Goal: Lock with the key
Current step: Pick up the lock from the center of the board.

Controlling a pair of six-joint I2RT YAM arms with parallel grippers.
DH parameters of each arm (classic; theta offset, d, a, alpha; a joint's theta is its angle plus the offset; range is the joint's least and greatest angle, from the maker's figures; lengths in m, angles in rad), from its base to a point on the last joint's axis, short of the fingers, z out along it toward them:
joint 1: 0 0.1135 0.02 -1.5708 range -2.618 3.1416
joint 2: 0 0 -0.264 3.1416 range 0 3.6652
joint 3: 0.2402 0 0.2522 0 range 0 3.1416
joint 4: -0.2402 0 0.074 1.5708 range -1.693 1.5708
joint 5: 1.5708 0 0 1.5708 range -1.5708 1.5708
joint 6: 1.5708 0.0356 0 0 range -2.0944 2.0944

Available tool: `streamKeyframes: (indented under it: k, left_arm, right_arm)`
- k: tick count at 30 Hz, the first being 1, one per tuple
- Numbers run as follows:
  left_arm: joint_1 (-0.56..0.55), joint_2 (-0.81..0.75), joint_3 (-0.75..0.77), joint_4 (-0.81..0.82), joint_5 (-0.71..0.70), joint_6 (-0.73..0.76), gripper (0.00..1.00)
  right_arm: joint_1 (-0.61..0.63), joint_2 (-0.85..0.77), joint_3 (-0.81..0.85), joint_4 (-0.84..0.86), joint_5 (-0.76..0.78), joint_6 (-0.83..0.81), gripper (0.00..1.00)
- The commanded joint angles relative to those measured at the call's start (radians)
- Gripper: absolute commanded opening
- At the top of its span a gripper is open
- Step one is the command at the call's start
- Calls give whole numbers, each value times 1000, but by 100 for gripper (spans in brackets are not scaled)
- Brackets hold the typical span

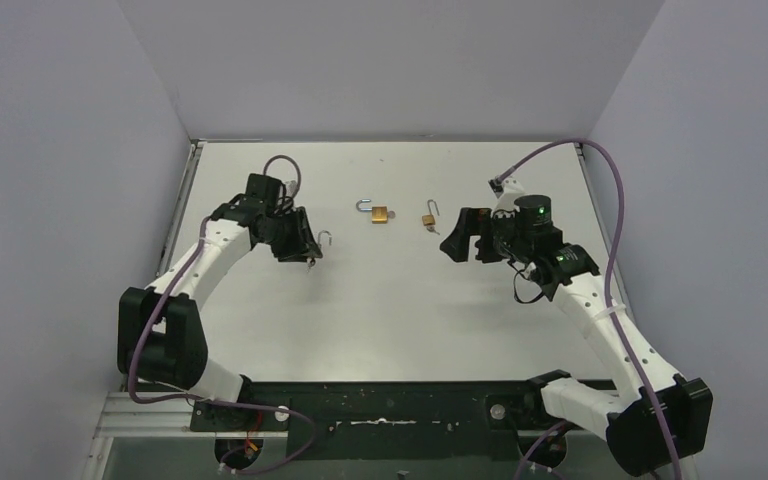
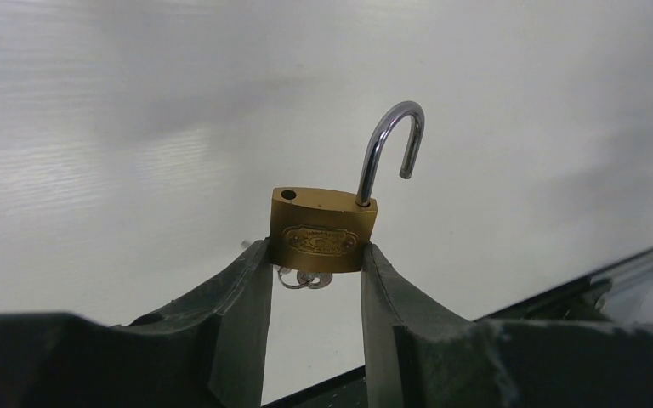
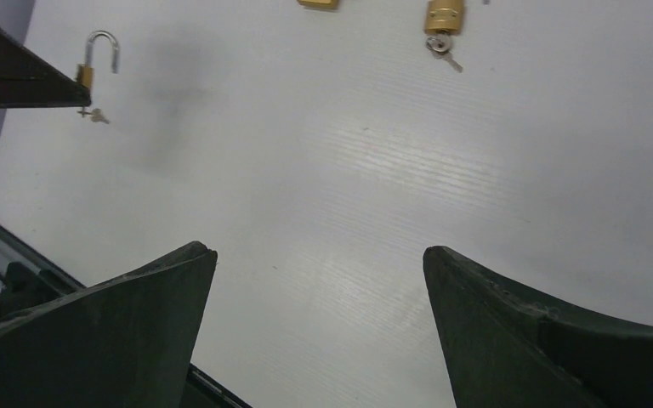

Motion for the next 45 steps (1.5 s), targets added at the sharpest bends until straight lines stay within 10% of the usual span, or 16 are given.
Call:
streamKeyframes:
  k: [1,19,26,36,42,45]
  left_arm:
    - [-113,-100,26,71,196,257,0]
    - [-273,-318,-81,454,506,248,0]
    - [-272,-360,-80,489,548,206,0]
    - [-268,-353,-94,563,585,156,0]
    - [-268,-333,-99,658,662,87,1]
    - [-269,-344,-110,729,650,46,51]
  right_arm:
    - [53,80,100,118,-218,37,100]
    - [275,264,171,649,-352,348,68]
    - [299,287,199,645,-353,345,52]
    - [307,278,204,621,-340,337,1]
    - [307,267,221,603,-329,336,0]
    - [307,253,260,543,-278,346,0]
